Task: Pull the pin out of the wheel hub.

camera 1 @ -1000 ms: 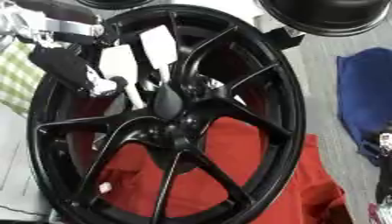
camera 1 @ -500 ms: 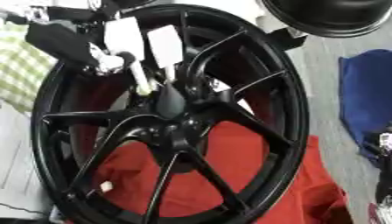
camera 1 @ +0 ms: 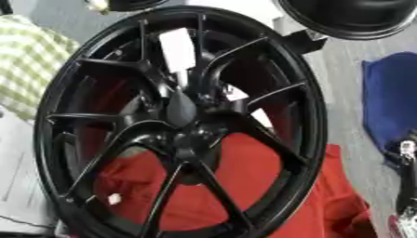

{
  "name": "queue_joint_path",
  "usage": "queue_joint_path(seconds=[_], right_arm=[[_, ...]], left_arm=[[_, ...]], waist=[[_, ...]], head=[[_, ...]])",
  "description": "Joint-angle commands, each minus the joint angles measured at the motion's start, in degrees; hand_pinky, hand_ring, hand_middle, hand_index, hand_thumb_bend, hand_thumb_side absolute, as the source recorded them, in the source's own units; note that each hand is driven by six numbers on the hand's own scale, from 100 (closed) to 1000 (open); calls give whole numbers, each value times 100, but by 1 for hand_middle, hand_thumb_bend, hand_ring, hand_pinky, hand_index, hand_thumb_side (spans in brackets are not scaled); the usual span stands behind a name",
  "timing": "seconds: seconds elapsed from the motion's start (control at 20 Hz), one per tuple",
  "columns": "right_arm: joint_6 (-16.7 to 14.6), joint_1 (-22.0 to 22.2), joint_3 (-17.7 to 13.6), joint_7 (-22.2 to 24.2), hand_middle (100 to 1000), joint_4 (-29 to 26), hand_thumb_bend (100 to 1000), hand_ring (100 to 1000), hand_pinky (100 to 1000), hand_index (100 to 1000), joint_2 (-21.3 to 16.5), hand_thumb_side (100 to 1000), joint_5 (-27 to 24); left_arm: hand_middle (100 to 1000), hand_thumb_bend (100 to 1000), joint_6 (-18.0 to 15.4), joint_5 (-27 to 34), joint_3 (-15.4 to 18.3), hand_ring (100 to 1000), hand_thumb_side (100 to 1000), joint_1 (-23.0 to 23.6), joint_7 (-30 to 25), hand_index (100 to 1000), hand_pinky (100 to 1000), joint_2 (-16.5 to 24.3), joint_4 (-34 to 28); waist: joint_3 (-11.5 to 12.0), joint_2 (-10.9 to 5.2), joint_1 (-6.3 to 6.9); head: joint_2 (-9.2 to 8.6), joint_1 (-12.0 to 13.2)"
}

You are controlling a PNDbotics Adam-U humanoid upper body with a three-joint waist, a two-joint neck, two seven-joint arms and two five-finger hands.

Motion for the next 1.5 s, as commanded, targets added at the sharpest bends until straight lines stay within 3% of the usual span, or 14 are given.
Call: queue_joint_path(seconds=[0.05,0.35,0.55,0.65,0.85,0.9,0.95,1.0,1.05,1.1,1.35,1.5], right_arm=[[-10,23,-51,-34,636,-78,100,726,735,904,-142,758,-56],[-33,16,-61,-44,636,-64,100,726,735,904,-148,756,-96],[-50,-23,-46,-41,635,-71,100,727,735,905,-144,751,-126],[-56,-42,-31,-32,635,-70,100,727,735,905,-133,750,-140],[-62,-74,5,-11,635,-56,100,727,735,905,-111,752,-179],[-63,-79,13,-4,635,-52,100,727,735,905,-109,753,-184],[-63,-84,19,2,634,-48,100,727,735,905,-106,753,-188],[-63,-87,24,7,634,-45,100,727,735,905,-103,755,-190],[-64,-89,28,13,634,-42,100,727,735,905,-102,755,-190],[-64,-91,32,19,634,-40,100,727,735,905,-102,755,-190],[-66,-103,40,30,634,-26,100,727,736,905,-110,757,-208],[-70,-106,41,31,634,-21,100,728,736,906,-116,759,-215]], left_arm=[[158,100,91,-228,588,356,260,108,277,394,466,437,286],[170,100,-2,-780,1493,374,263,813,834,408,501,548,1137],[272,100,-294,-1158,2039,430,246,1411,1212,508,560,301,1589],[327,100,-444,-1335,2037,469,244,1711,1397,559,598,86,1775],[521,100,-593,-1369,1957,613,245,2360,1797,730,724,-192,1937],[605,100,-625,-1311,1940,682,246,2487,1892,797,770,-228,1960],[657,100,-675,-1237,1904,723,307,2590,1975,838,799,-260,1988],[702,100,-746,-1169,1863,778,711,2668,2041,866,854,-280,2001],[701,100,-830,-1134,1826,789,804,2728,2092,868,868,-290,2002],[680,100,-907,-1130,1795,810,1000,2775,2112,872,898,-298,2019],[730,100,-968,-1320,1791,824,1000,2832,1964,891,913,-339,2181],[699,100,-837,-1269,1847,788,800,2800,2177,849,870,-380,2038]], waist=[[33,-182,12],[27,-188,-18],[-24,-152,-48],[-54,-143,-72],[-116,-142,-110],[-130,-142,-113],[-140,-141,-117],[-146,-140,-121],[-149,-139,-123],[-152,-139,-124],[-162,-144,-122],[-165,-147,-118]], head=[[38,-67],[29,-104],[-10,-63],[-23,-42],[-46,4],[-50,17],[-55,25],[-60,31],[-64,38],[-66,45],[-88,35],[-106,39]])
